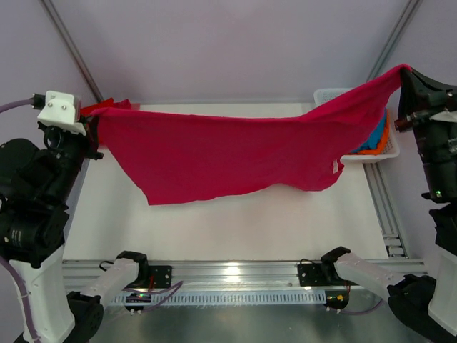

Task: Fold and stack the t-shirts
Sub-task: Flatten the tshirt out

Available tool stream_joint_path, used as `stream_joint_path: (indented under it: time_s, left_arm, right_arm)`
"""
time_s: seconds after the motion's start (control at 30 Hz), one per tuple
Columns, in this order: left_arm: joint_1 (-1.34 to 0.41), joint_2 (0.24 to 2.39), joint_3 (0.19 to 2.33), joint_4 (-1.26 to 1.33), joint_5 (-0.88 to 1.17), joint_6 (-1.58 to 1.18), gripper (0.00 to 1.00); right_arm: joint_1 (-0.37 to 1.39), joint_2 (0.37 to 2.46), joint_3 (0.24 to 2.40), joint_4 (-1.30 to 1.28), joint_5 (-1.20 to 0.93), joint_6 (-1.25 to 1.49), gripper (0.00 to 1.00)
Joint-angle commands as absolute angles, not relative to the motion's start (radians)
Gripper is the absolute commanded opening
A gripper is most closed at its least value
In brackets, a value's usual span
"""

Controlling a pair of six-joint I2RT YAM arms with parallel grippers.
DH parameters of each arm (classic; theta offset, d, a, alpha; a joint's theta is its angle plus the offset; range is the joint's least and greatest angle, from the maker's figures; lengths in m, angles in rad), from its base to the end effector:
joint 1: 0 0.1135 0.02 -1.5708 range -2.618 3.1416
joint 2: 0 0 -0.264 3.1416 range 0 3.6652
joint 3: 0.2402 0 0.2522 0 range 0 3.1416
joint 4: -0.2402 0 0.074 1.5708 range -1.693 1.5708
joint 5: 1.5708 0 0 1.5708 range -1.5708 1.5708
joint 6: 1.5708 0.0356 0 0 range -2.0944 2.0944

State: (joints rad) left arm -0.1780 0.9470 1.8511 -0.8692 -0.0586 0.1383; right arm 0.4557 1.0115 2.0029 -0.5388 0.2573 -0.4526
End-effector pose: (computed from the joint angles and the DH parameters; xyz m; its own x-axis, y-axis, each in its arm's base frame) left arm 0.0787 -0.0120 0.5612 0.0504 0.1308 -0.9901 0.1133 0.9842 0.1358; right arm 0.0591 0.0189 0.6225 0.4494 -0.2507 -0.8574 -0.0262 0.9557 -0.2932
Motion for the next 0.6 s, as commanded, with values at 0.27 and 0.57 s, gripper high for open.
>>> stream_joint_path:
  time_s: [0.27, 0.57]
  left_arm:
    - [-0.172, 0.770, 1.885, -0.933, -0.023, 0.103, 0.00]
    - [-0.173, 0.658, 1.836, -0.926, 0.046, 0.114, 0.00]
  right_arm:
    - [0.381, 0.943, 2.169, -0.643, -0.130, -0.333, 0.04]
    - [0.269, 0.830, 2.259, -0.727, -0.394, -0.269, 0.03]
